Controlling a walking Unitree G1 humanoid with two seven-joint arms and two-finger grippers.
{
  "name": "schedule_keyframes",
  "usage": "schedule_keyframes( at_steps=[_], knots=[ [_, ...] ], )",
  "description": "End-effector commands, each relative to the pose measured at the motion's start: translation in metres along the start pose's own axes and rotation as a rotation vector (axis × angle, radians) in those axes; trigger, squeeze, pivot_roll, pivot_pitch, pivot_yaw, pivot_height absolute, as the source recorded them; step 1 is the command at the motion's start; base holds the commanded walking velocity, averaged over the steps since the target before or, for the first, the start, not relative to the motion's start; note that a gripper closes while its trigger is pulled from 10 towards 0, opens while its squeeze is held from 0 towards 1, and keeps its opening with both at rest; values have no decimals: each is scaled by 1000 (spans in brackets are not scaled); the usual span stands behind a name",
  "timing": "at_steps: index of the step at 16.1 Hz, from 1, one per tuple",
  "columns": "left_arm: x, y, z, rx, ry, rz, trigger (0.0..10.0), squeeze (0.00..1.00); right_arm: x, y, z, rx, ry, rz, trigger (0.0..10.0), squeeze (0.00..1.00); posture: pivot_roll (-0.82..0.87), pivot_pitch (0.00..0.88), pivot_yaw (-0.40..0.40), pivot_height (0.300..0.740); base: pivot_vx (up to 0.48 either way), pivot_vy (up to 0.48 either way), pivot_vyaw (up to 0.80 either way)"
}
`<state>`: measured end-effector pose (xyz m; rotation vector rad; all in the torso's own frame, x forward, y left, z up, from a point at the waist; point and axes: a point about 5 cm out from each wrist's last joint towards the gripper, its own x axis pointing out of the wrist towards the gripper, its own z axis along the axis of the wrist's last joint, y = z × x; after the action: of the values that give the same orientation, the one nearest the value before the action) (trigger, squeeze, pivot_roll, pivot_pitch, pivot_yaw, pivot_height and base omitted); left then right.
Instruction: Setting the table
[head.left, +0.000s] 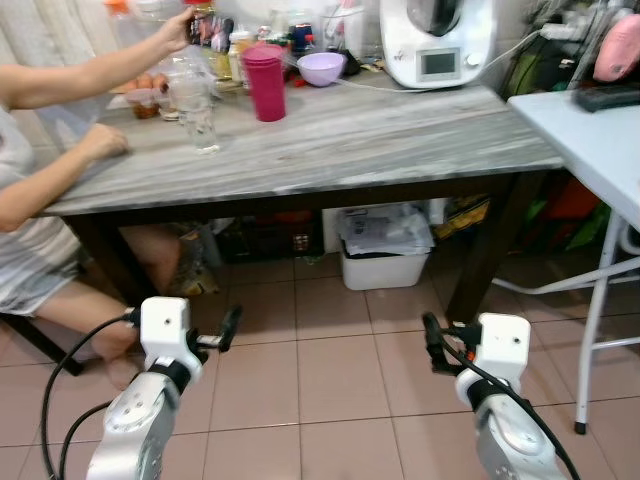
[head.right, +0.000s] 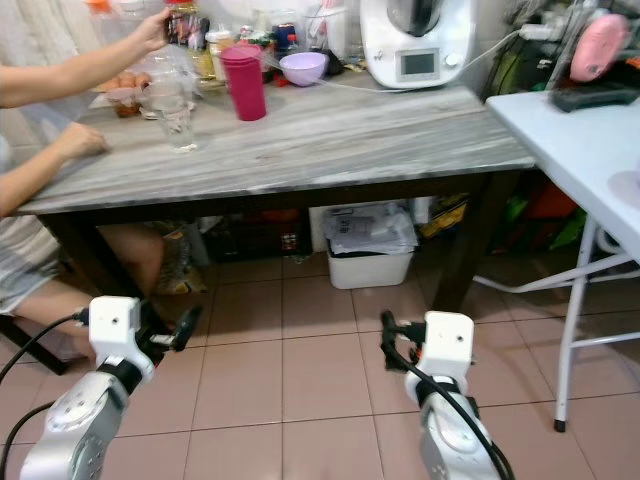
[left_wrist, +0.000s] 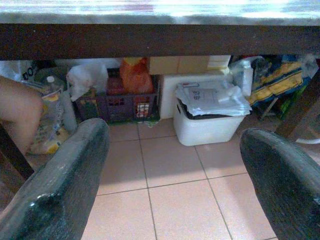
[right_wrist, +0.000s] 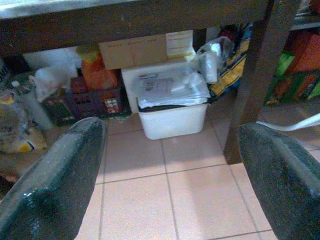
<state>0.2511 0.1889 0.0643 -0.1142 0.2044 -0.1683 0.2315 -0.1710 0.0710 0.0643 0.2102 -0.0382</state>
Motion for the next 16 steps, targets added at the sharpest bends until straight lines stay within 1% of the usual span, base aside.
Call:
schedule_keyframes(
  at_steps=[1, 4, 16],
  knots=[
    [-2, 5, 1, 23, 8, 16, 10000, 0, 1, 4, 3, 11, -8, 9, 10000, 0, -156, 19, 89, 740, 0, 0, 0],
    [-2, 3, 2, 27, 2, 10, 10000, 0, 1, 3, 3, 9, -8, 10, 10000, 0, -156, 20, 87, 740, 0, 0, 0],
    [0, 2, 2, 28, 0, -1, 10000, 0, 3, 2, 5, 2, -14, 8, 10000, 0, -158, 11, 85, 740, 0, -412, 0]
  ],
)
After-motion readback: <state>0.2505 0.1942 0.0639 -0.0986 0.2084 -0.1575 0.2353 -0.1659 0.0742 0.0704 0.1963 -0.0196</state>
